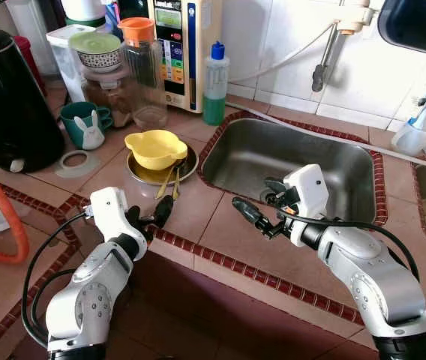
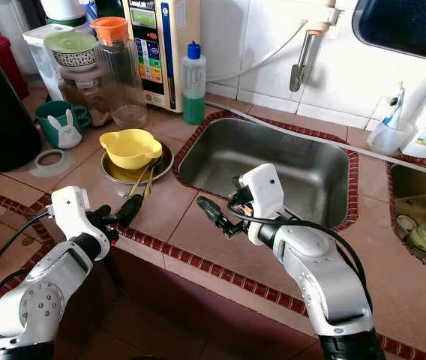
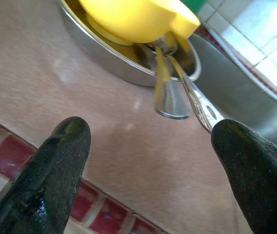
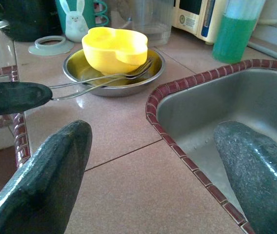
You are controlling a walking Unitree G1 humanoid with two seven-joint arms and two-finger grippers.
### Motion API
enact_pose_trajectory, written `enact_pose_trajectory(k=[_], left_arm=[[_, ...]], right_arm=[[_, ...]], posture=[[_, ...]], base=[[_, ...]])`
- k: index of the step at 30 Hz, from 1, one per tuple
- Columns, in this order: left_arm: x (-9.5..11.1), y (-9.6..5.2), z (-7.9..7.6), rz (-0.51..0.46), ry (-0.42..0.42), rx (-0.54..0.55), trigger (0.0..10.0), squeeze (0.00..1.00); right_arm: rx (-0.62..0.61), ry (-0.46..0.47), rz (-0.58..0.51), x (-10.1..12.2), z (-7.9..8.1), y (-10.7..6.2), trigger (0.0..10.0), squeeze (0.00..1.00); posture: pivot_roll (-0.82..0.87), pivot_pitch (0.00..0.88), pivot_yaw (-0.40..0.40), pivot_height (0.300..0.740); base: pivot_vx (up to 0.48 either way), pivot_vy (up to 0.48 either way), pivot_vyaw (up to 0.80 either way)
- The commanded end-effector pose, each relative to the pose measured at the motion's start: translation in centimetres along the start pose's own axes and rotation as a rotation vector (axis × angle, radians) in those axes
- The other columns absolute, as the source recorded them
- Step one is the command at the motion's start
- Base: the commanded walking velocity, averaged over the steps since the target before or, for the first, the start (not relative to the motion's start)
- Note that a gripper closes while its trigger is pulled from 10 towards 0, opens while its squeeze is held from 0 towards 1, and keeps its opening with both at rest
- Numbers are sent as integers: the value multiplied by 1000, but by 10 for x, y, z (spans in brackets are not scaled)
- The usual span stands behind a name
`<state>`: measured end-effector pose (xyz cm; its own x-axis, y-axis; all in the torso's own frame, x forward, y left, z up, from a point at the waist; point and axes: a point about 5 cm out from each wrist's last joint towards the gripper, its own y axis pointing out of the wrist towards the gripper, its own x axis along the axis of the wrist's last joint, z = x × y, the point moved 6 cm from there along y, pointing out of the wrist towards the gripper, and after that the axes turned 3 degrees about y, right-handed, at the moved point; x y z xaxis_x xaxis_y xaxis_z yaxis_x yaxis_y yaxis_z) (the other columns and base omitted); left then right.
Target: Kitchen organization
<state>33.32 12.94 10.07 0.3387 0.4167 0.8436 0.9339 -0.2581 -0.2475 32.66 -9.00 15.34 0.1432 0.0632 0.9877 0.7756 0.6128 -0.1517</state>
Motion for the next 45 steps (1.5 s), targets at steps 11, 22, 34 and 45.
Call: enact_pose_trajectory(k=[11,22,34,45], left_arm=[[7,4,-6,2,-33,-6,10000,0],[11,7,-3,-28,-67,17,10000,0],[12,10,-6,-47,-112,18,0,0],[24,13,0,-108,-116,53,4353,0]], right_arm=[[-5,-15,-12,4,-1,2,10000,0],[-11,-15,-11,3,-2,2,10000,0],[-14,-18,-10,3,-3,1,10000,0],[-6,-10,-15,3,-1,-1,10000,0]], posture=[[133,0,-1,740],[131,0,0,740],[126,0,-3,740],[121,0,1,740]], base=[[0,0,0],[0,0,0],[0,0,0],[0,0,0]])
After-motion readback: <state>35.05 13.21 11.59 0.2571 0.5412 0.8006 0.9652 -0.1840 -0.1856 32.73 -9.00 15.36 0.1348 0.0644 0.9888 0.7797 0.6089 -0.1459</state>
